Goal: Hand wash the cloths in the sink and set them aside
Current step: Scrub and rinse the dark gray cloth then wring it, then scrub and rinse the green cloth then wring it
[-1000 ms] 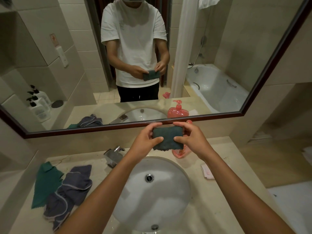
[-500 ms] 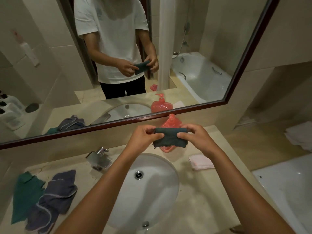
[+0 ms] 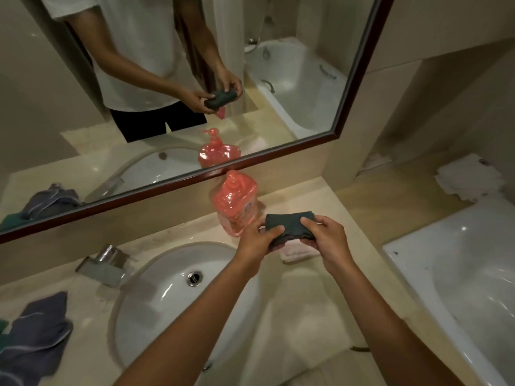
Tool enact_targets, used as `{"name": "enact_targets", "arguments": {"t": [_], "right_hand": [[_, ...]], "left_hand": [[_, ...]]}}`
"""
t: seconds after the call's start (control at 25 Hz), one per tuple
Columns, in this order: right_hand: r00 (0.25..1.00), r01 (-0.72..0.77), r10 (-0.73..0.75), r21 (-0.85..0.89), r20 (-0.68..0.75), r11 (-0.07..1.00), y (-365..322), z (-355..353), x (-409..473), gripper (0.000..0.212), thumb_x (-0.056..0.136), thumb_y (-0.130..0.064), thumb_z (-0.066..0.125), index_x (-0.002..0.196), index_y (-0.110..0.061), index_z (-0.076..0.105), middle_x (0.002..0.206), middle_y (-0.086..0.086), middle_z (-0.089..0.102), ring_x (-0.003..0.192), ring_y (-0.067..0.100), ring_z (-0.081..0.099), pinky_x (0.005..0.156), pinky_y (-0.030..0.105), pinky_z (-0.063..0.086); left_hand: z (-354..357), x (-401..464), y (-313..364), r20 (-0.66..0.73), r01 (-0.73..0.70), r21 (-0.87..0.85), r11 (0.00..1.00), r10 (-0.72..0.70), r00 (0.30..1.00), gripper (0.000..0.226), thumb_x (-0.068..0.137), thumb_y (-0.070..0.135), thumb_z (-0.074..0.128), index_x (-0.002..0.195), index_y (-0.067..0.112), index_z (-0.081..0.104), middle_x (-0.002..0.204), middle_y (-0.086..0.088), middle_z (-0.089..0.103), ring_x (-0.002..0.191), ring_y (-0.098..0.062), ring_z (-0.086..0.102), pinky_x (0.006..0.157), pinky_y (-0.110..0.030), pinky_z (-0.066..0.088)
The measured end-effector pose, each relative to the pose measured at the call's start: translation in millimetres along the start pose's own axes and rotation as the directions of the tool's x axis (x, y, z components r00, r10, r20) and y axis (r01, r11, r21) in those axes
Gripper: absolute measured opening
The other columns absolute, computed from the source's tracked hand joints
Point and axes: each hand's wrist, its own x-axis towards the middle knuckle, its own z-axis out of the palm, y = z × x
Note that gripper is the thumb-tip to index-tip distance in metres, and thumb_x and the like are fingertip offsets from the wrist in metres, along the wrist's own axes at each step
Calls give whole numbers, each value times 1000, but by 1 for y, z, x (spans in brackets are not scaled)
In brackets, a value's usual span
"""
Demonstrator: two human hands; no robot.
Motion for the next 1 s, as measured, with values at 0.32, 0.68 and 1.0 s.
{"name": "enact_targets", "arguments": {"t": [0.32,0.68,1.0], "right_hand": [[975,-153,103,-255,-198,955,71,-56,88,29,84,-5,74,112,0,73,97,13,75,84,25,72,74,35,60],[993,20,-89,-633,-77,774,129,-63,143,26,89,-14,73,113,-2,71,107,11,73,96,23,67,81,25,48],[960,238,-249,-851,131,468,139,-68,121,48,97,-28,65,142,-14,56,140,7,60,128,25,53,105,36,44]], "left_hand": [[51,80,-84,-168,132,86,988,-116,979,10,94,8,68,103,5,70,89,-14,74,74,-23,72,73,-37,61],[52,136,-153,-316,143,455,879,10,949,15,90,19,73,79,11,67,70,-1,64,68,-18,58,55,-13,40],[43,121,-157,-2,-86,925,371,229,973,45,100,38,57,144,28,51,136,4,56,121,-18,49,85,-33,50]]}}
